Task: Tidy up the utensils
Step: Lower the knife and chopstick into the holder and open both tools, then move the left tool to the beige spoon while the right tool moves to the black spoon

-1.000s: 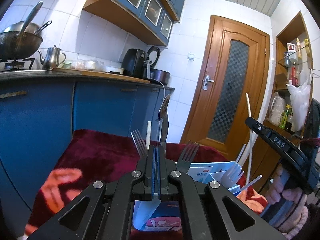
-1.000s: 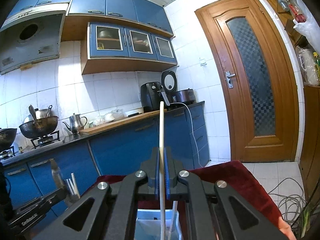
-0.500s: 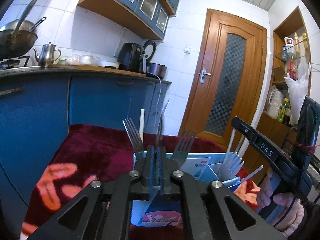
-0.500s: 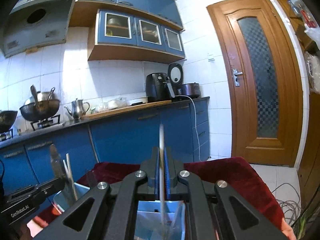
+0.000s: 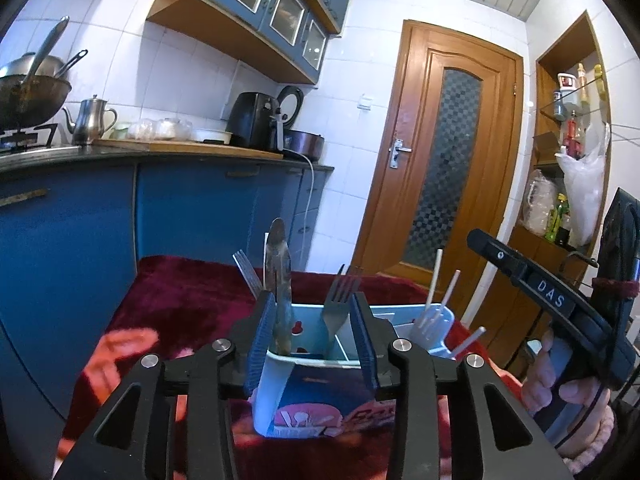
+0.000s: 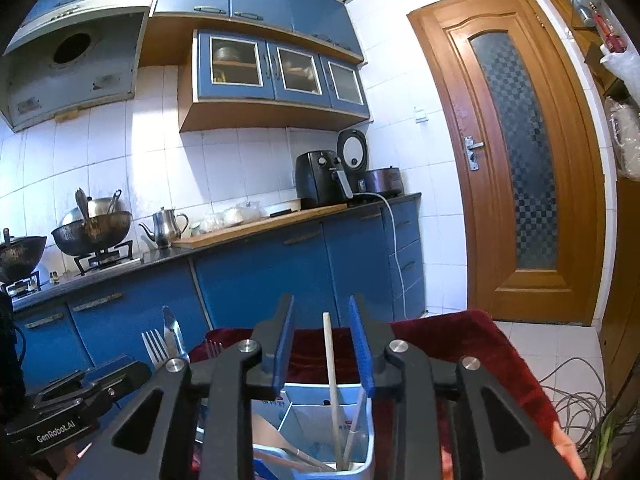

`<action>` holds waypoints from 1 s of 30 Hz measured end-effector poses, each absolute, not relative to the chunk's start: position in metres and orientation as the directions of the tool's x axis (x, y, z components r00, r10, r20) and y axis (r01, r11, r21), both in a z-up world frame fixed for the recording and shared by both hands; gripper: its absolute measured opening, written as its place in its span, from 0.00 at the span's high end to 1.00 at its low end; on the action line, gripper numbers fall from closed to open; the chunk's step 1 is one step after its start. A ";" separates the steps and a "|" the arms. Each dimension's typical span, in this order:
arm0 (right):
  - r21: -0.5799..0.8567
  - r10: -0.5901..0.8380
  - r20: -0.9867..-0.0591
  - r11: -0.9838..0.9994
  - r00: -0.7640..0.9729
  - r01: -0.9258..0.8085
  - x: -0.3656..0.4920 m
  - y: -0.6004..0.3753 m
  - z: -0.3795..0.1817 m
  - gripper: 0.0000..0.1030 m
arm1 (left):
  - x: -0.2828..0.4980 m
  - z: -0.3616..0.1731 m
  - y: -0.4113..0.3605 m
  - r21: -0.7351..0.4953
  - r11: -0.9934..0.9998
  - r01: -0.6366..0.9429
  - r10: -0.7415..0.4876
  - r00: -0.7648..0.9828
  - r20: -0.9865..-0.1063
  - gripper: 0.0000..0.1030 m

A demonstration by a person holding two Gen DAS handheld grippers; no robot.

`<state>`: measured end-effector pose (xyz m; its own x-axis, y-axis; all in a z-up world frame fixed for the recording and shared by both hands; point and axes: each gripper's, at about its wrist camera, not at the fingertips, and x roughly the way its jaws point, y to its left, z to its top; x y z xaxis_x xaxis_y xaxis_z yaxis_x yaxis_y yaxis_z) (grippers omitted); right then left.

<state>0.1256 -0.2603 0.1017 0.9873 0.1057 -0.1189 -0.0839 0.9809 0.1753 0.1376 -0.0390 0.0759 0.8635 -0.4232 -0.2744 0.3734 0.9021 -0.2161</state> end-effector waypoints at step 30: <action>0.239 0.143 -0.229 0.967 0.963 -0.087 0.015 -0.254 0.119 0.66 | 0.046 0.092 -0.014 -0.187 0.914 0.360 -0.405 0.834 -0.375 0.56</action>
